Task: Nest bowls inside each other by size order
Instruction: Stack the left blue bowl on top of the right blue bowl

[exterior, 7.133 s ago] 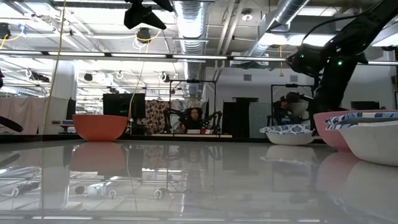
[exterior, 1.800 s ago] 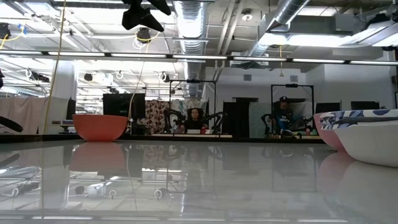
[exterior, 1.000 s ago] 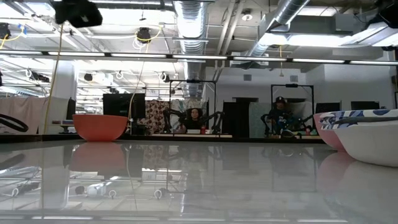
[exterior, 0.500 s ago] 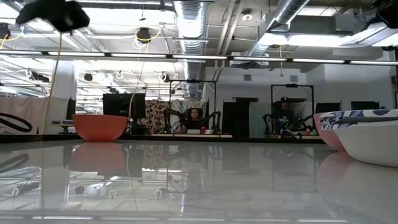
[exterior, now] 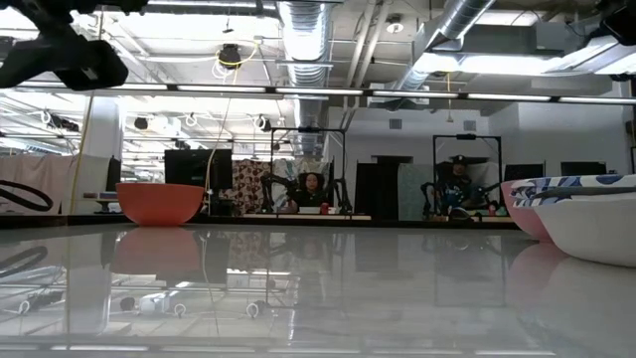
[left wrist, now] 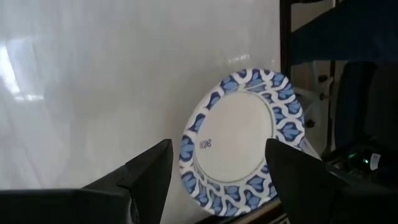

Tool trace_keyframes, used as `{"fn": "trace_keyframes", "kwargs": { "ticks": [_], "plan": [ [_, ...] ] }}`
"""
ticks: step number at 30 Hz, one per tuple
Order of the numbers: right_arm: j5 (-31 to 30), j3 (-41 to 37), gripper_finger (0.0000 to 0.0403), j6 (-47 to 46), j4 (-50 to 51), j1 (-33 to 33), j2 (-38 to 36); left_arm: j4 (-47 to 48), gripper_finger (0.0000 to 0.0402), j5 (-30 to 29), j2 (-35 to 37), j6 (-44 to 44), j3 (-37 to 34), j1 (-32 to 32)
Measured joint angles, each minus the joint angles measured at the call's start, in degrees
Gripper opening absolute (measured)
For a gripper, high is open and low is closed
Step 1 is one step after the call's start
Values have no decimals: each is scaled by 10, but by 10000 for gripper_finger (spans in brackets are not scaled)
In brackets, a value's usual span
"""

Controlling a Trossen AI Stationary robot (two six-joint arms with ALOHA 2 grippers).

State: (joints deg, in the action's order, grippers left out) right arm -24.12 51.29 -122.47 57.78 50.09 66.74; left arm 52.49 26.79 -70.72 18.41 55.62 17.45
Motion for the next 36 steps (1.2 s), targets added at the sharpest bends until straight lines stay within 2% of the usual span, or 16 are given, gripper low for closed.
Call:
{"fn": "trace_keyframes", "kwargs": {
  "ticks": [6,25,36],
  "plan": [
    [0,0,194,0,0,0,0,-9,245,-17,0,23,-7,17],
    [0,0,194,26,4,0,0,-36,245,-79,-7,23,-7,63],
    [0,0,194,30,3,0,0,-113,245,-40,-6,62,-109,66]
  ]
}}
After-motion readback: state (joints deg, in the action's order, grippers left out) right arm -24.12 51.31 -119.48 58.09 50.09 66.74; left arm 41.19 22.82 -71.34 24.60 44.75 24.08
